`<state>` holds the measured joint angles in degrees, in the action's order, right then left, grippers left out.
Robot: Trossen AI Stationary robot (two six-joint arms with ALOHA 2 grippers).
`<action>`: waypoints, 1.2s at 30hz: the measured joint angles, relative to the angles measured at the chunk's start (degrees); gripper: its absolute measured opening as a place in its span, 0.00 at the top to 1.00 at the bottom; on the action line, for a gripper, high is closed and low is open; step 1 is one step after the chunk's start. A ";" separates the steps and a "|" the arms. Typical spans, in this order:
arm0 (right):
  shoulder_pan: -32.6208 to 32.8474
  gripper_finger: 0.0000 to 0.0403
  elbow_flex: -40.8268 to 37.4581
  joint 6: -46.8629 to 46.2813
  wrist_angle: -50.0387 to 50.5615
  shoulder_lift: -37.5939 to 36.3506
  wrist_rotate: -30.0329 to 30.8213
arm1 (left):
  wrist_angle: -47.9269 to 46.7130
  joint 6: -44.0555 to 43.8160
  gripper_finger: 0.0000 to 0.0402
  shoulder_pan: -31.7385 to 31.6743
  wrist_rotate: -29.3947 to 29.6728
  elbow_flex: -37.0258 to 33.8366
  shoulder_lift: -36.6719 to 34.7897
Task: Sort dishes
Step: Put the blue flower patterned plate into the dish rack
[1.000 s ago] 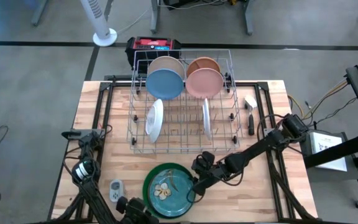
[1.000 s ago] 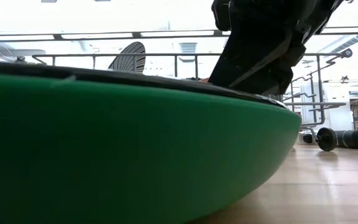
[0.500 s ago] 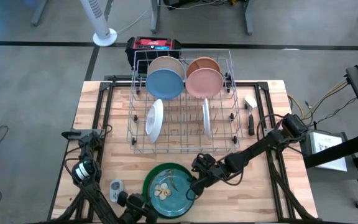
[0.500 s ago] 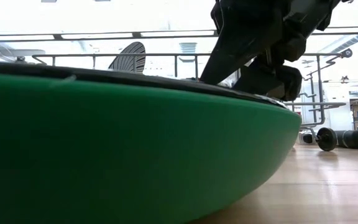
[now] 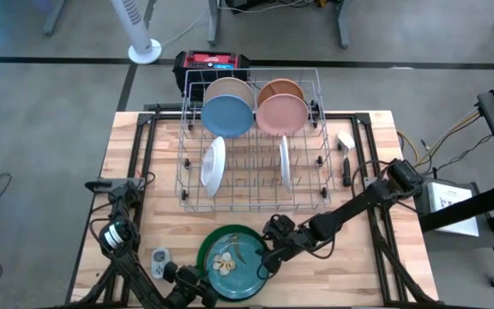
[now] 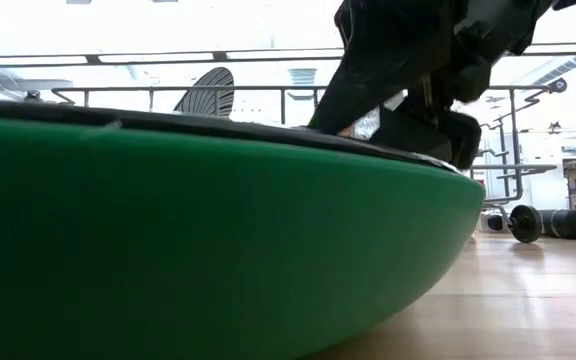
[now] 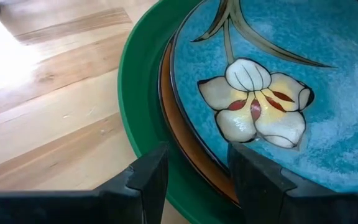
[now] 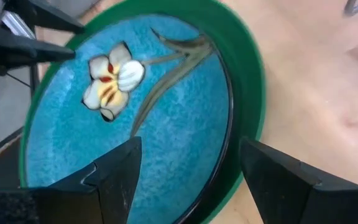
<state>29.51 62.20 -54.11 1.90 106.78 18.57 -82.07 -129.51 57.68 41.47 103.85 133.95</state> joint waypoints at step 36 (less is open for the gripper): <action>-1.20 0.58 0.01 -0.11 -7.68 5.46 -3.60 | 4.92 0.61 0.62 -0.88 1.61 -3.51 -0.13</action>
<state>28.30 62.22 -54.21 -5.78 112.24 14.97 -77.14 -128.90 56.80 43.08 100.33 133.82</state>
